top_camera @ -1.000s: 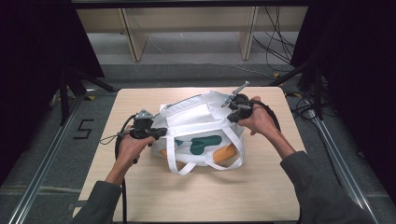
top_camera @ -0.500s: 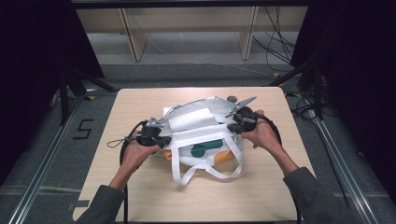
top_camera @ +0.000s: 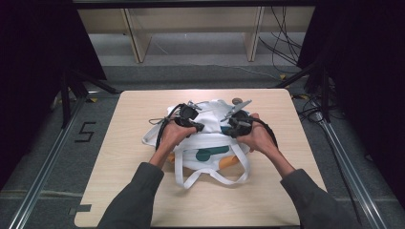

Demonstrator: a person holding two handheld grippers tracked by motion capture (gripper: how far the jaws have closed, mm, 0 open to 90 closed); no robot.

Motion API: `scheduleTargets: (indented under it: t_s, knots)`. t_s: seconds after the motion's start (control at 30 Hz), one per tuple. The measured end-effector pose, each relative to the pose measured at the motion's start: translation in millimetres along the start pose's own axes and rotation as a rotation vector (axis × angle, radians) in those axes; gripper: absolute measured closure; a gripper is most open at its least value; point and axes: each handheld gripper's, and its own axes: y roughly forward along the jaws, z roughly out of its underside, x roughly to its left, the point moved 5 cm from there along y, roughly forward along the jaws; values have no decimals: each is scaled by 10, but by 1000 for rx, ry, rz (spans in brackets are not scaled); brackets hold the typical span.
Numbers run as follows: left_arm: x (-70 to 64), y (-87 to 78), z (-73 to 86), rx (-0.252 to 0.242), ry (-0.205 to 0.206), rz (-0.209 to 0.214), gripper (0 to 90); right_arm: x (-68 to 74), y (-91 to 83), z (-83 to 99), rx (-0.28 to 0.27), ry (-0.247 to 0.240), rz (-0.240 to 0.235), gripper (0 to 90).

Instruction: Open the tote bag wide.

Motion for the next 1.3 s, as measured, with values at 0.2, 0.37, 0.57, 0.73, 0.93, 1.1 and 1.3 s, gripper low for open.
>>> scheduleTargets:
  t_s: [0.2, 0.37, 0.57, 0.73, 0.93, 1.1, 1.3]
  knots:
    - [357, 177, -92, 15, -85, -138, 896, 456, 50, 571, 163, -105, -79, 900]
    - [220, 41, -108, 7, -8, -159, 895, 443, -31, 544, 143, -45, -134, 900]
    - [192, -171, 79, -41, -65, -57, 884, 296, -187, -63, -78, -64, -83, 900]
    - [38, -268, 234, 1, -1, -10, 874, 129, 116, -438, -38, -81, -22, 900]
    - [-161, -311, 707, 136, 89, 90, 891, -173, 626, -575, 61, -101, 174, 900]
    - [-380, -246, 1088, 113, 97, 131, 894, -584, 792, -550, 126, 32, 267, 900]
    - [-392, -302, 1031, 128, 143, 90, 894, -757, 891, -404, 160, 174, 189, 900]
